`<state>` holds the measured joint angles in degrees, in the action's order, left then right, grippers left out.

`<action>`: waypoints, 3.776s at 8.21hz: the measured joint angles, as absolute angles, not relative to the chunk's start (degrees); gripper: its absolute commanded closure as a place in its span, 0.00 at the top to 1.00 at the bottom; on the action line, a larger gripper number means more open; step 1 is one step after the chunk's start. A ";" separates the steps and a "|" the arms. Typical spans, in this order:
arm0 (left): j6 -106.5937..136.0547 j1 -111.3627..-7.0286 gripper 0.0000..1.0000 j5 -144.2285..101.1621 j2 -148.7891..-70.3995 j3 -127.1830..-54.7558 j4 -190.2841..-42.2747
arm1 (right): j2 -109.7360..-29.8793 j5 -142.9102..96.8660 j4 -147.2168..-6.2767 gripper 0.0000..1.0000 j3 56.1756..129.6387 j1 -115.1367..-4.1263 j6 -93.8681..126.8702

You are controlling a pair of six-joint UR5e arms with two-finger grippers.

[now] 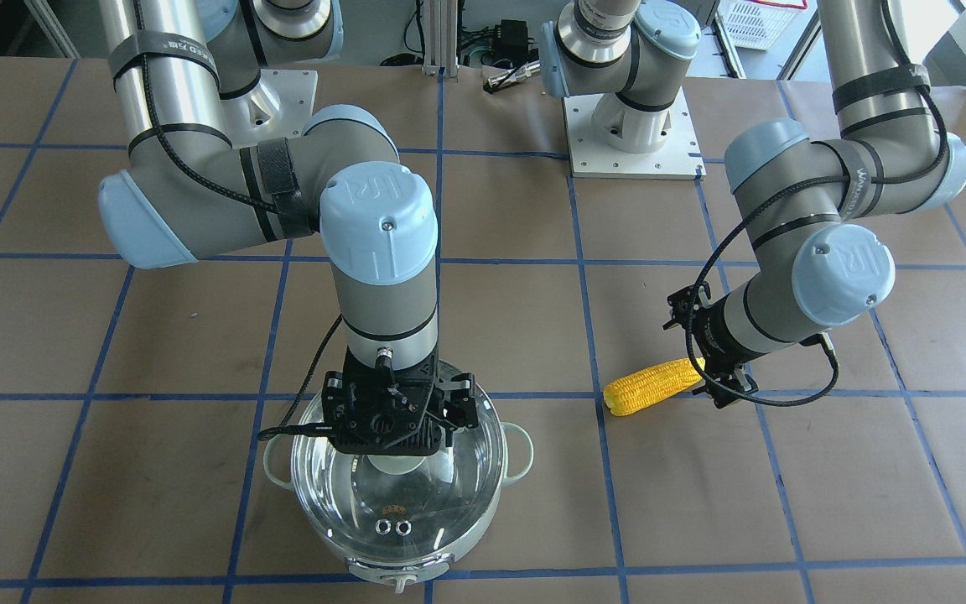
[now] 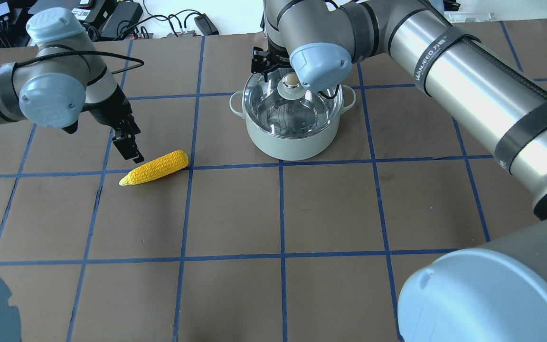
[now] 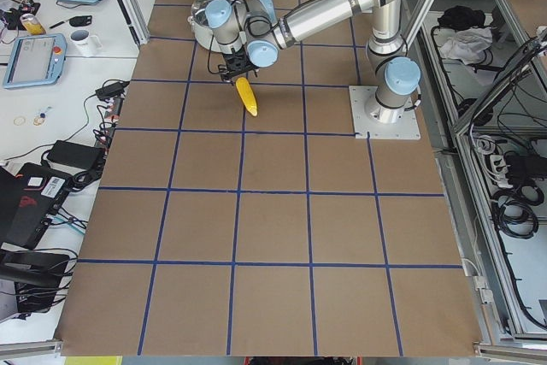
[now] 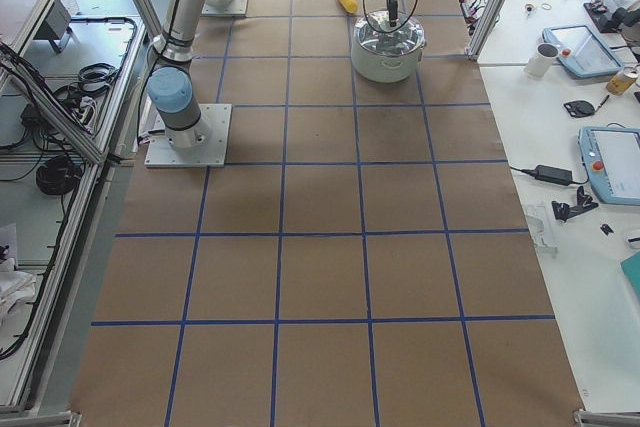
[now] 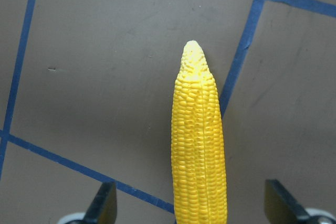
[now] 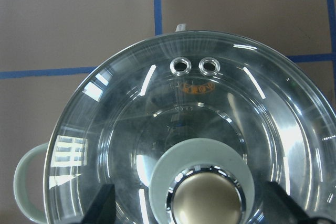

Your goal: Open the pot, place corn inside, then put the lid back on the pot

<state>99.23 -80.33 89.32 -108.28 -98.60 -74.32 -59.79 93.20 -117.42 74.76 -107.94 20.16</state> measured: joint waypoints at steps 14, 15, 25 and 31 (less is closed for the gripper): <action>98.59 -80.51 0.09 90.25 -111.05 -114.18 -50.78 | -72.57 92.70 -107.42 0.08 76.01 -102.95 19.12; 98.60 -80.50 0.00 90.31 -110.91 -114.14 -51.49 | -77.06 91.44 -102.16 0.08 76.82 -99.88 17.37; 99.78 -85.39 0.00 89.94 -109.77 -90.42 -66.16 | -89.77 90.78 -89.21 0.03 80.84 -93.96 11.17; 101.64 -99.42 0.00 90.82 -115.86 -78.31 -64.83 | -89.76 90.86 -89.20 0.04 80.79 -93.96 11.16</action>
